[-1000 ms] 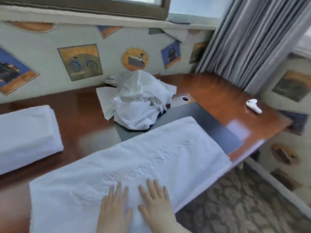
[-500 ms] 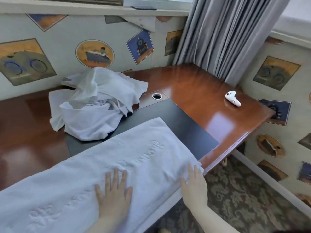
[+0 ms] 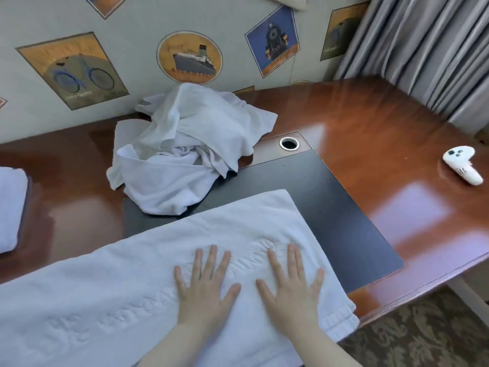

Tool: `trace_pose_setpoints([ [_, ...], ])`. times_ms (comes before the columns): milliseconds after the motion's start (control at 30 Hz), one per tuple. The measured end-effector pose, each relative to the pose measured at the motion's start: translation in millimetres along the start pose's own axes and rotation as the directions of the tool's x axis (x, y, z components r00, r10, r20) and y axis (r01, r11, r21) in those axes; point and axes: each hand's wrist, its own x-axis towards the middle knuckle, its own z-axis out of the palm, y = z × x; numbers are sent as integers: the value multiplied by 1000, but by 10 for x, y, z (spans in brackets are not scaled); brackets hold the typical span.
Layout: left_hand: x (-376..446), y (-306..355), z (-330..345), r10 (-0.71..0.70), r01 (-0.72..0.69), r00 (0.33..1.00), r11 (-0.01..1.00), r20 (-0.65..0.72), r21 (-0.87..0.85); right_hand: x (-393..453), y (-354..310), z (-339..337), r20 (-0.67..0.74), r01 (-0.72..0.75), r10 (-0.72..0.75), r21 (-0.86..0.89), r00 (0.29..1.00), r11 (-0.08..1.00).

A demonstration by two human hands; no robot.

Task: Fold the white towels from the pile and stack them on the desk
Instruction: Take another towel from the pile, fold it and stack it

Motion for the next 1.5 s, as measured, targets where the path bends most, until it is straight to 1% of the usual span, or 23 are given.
trace_pose_setpoints([
  [133,73,-828,-189,-246,246,965,969,-94,-13,50,34,-87,2,-259,260,68,966,963],
  [200,-8,-1324,-284,-309,310,945,951,-105,-4,67,60,-125,7,-294,294,60,956,954],
  [267,-76,-1697,-357,-326,327,941,945,-91,-6,106,-79,-148,-3,-323,324,65,946,944],
  [300,-92,-1848,-386,-313,313,946,950,-81,-8,129,-261,-155,-26,-293,296,79,955,953],
  [333,-96,-1970,-412,-284,284,956,959,-68,-8,146,-493,-155,-58,-209,216,107,975,972],
  [400,-85,-2145,-449,-203,203,978,979,-46,-6,163,-1072,-117,-79,87,-75,165,994,982],
  [433,-79,-2194,-454,-169,168,985,986,-46,-9,161,-1388,-77,-39,261,-258,162,965,952],
  [500,-63,-2236,-448,-130,128,989,991,-68,-22,170,-2014,44,79,550,-561,126,824,826],
  [533,-47,-2241,-443,-117,114,990,993,-81,-41,187,-2288,102,135,634,-644,116,753,765],
  [567,-25,-2257,-439,-110,105,989,993,-96,-56,209,-2520,151,174,683,-690,108,702,722],
  [600,4,-2284,-439,-106,99,988,993,-110,-65,240,-2697,195,194,706,-708,93,679,702],
  [633,30,-2325,-442,-104,95,987,993,-122,-76,279,-2813,235,198,712,-709,67,677,699],
  [733,38,-2556,-485,-108,95,983,991,-147,-90,403,-2849,309,159,705,-691,-56,705,707],
  [833,-157,-2970,-476,-238,235,954,971,-183,-36,481,-2785,299,130,699,-688,-63,714,712],
  [933,-332,-3379,-493,-416,410,889,909,-193,-76,543,-2810,270,149,715,-701,-83,698,694],
  [1100,-103,-3697,-628,-419,414,894,908,-157,-63,912,-2951,139,194,735,-710,-118,677,668],
  [1200,84,-3585,-733,-506,507,845,861,-175,-42,972,-3101,83,216,708,-677,-135,704,693],
  [1267,145,-3255,-724,-574,554,795,819,-197,-147,751,-3116,125,194,664,-644,-57,740,746],
  [1300,162,-3000,-680,-562,525,802,825,-205,-206,589,-3086,176,172,656,-647,4,743,755],
  [1333,165,-2702,-620,-503,459,838,859,-213,-225,429,-3023,231,161,658,-658,60,736,751],
  [1400,152,-2054,-508,-306,264,927,943,-217,-202,249,-2751,267,156,655,-662,100,733,749],
  [1433,166,-1765,-472,-216,177,954,966,-210,-189,248,-2553,247,133,644,-647,74,751,762],
  [1500,253,-1251,-447,-86,58,982,984,-167,-167,330,-2028,115,57,560,-558,-16,828,829],
])
